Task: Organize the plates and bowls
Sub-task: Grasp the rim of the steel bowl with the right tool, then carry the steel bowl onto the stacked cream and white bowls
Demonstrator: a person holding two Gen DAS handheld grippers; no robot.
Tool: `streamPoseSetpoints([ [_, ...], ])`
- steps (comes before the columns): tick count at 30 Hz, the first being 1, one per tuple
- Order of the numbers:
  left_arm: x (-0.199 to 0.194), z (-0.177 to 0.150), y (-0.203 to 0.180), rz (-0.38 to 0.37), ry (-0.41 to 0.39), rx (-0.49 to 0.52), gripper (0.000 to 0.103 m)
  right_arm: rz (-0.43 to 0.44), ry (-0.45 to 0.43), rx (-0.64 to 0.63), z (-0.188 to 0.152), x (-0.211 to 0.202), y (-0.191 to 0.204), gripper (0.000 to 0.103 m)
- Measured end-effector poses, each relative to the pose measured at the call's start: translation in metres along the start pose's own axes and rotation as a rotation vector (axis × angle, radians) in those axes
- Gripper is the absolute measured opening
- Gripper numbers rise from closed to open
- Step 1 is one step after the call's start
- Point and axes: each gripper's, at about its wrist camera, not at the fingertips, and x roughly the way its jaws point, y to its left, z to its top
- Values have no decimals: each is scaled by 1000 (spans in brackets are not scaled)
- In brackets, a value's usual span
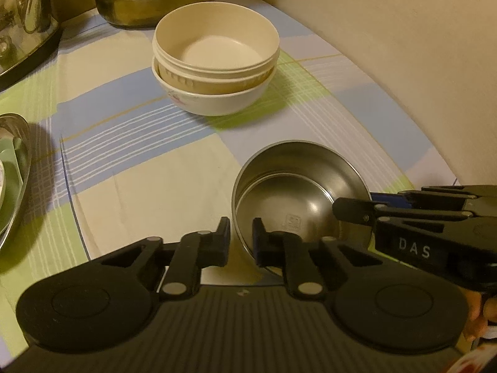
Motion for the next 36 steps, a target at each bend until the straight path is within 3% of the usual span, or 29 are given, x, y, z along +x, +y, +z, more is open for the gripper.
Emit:
streamPoseSetpoints([
  [18, -20, 1, -5, 5, -13, 20, 9, 13, 14, 12, 7, -13, 0, 9],
  [36, -62, 21, 1, 24, -105, -4, 9, 64, -19, -4, 40, -42, 16, 9],
])
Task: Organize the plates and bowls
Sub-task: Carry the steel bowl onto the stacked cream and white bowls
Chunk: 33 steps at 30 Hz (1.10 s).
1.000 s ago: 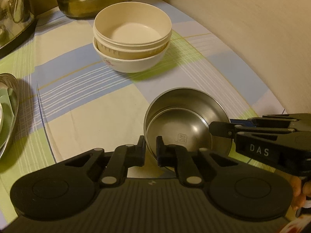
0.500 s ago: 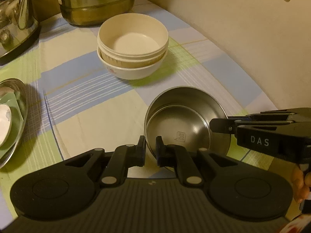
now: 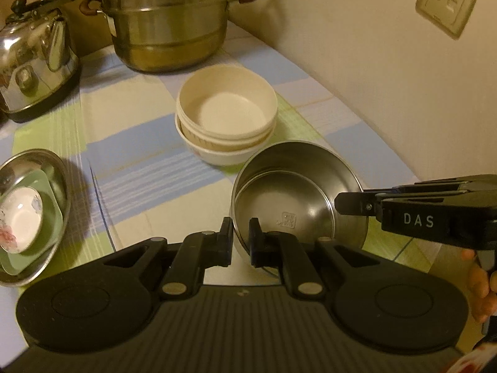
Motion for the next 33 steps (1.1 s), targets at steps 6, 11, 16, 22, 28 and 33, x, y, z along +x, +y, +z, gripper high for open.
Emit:
streamPoseSetpoints([
  [6, -8, 17, 7, 12, -34, -1, 9, 15, -26, -23, 21, -4, 7, 9],
  [11, -13, 37, 13, 23, -68, -5, 9, 29, -52, -24, 44, -5, 12, 9],
  [16, -12, 62, 18, 40, -101, -3, 9, 35, -74, -30, 71, -2, 16, 9],
  [22, -6, 86, 27, 46, -120, -18, 9, 39, -85, -18, 97, 6, 16, 9],
  [28, 9, 101, 35, 46, -112, -28, 9, 40, -76, 5, 115, 21, 13, 9],
  [33, 23, 109, 40, 50, -94, -38, 9, 41, -51, 32, 124, 37, 6, 9],
])
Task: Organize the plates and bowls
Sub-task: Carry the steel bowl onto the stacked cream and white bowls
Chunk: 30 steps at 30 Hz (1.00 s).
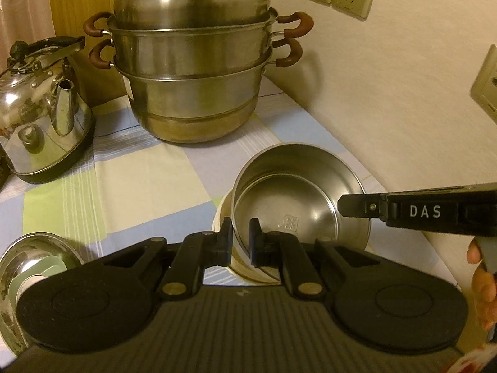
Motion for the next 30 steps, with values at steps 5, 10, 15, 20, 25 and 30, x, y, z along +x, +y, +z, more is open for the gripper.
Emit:
streamPoseSetpoints([
  [5, 14, 1, 4, 2, 21, -11, 9, 5, 30, 32, 4, 15, -9, 9],
  [10, 25, 1, 8, 6, 40, -24, 9, 10, 43, 41, 7, 25, -14, 9],
  [15, 34, 0, 9, 9, 58, -28, 9, 5, 61, 43, 8, 34, -17, 9],
  [20, 41, -2, 10, 14, 71, -32, 9, 7, 79, 50, 9, 43, -20, 9],
  [25, 43, 0, 11, 14, 71, -39, 9, 17, 81, 67, 11, 46, -24, 9],
  [30, 43, 0, 12, 17, 79, -47, 9, 28, 71, 65, 13, 43, -23, 10],
])
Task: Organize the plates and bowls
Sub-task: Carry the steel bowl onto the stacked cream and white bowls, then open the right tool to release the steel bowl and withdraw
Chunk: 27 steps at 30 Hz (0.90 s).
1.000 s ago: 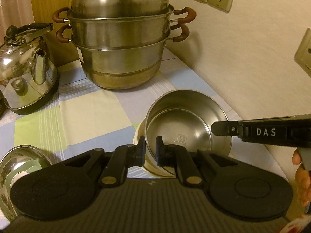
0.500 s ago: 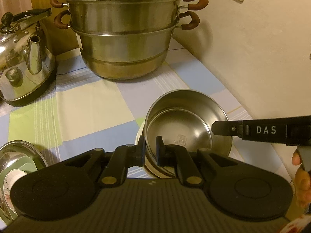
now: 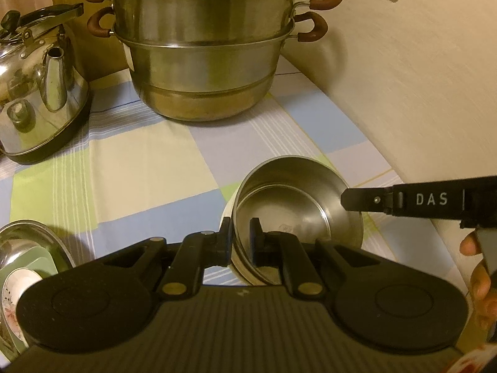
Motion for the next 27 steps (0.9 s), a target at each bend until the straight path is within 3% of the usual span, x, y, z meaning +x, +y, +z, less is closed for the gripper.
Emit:
streamPoseSetpoints([
  [7, -11, -1, 2, 7, -15, -15, 12, -1, -24, -19, -4, -8, 3, 13],
  [10, -22, -3, 4, 13, -28, -22, 18, 7, -45, -31, -8, -17, 7, 31],
  [12, -32, -6, 4, 17, -39, -26, 18, 12, -66, -48, -12, -26, 10, 47],
  [27, -128, -79, 8, 75, -74, -109, 23, 62, -132, -122, -84, -105, 23, 61],
])
